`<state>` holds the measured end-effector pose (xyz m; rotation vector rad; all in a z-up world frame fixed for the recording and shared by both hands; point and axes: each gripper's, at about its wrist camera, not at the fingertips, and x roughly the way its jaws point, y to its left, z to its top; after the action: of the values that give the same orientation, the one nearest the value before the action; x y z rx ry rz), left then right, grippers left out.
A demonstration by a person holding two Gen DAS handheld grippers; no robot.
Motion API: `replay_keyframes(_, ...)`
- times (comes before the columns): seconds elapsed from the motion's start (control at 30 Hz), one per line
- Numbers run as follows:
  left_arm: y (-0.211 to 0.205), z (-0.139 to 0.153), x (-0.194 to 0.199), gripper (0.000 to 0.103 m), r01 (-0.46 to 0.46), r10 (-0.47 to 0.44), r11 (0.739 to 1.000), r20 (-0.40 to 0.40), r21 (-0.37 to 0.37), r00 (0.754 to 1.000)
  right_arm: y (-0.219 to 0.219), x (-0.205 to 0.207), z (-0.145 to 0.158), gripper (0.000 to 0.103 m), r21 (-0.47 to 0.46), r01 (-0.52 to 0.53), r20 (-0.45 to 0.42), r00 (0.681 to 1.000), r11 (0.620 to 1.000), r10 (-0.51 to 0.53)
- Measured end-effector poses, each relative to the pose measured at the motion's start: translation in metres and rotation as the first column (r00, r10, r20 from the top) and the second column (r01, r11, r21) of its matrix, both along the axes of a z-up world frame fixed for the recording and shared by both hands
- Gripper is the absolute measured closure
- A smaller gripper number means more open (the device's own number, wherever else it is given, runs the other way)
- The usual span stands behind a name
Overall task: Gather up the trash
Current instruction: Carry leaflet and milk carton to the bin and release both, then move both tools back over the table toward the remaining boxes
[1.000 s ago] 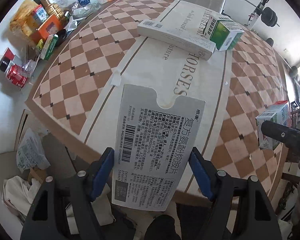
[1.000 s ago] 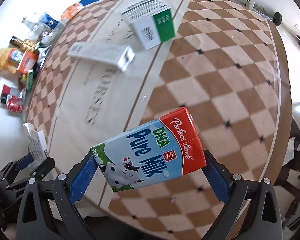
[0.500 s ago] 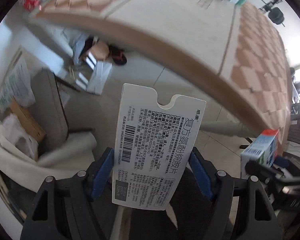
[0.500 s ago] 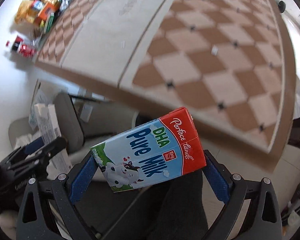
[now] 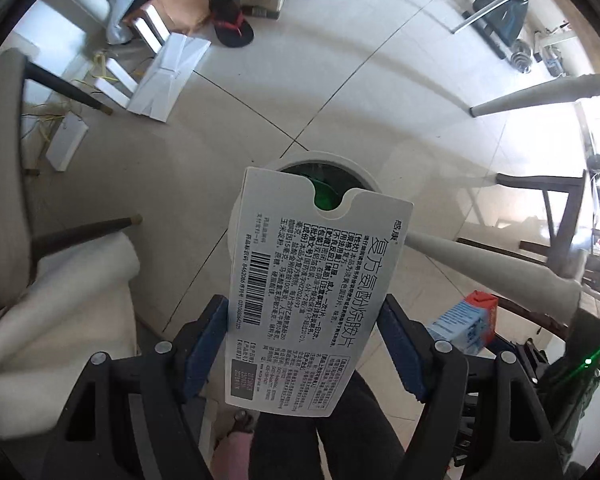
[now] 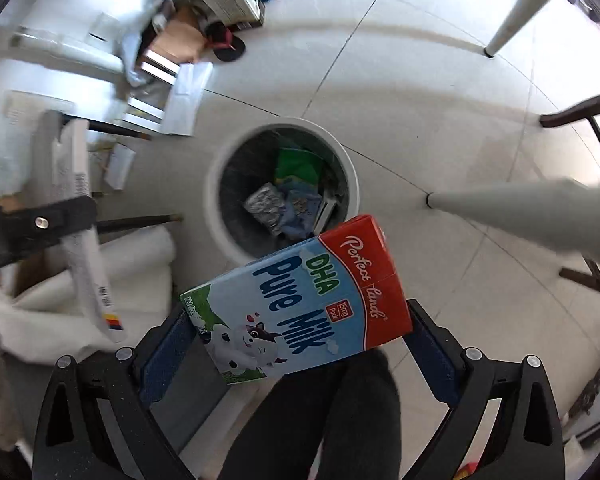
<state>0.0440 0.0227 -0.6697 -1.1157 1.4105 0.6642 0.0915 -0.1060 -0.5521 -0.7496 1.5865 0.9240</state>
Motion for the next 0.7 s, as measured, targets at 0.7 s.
replay_keyframes(0.7, -0.008, -0.052, -0.015, 0.002, -0.021, 0.028, 0.998, -0.124, 0.059, 0.992, 0.044, 0.005, -0.119, 0.000, -0.110, -0.093, -0.023, 0.996, 0.990, 0.091)
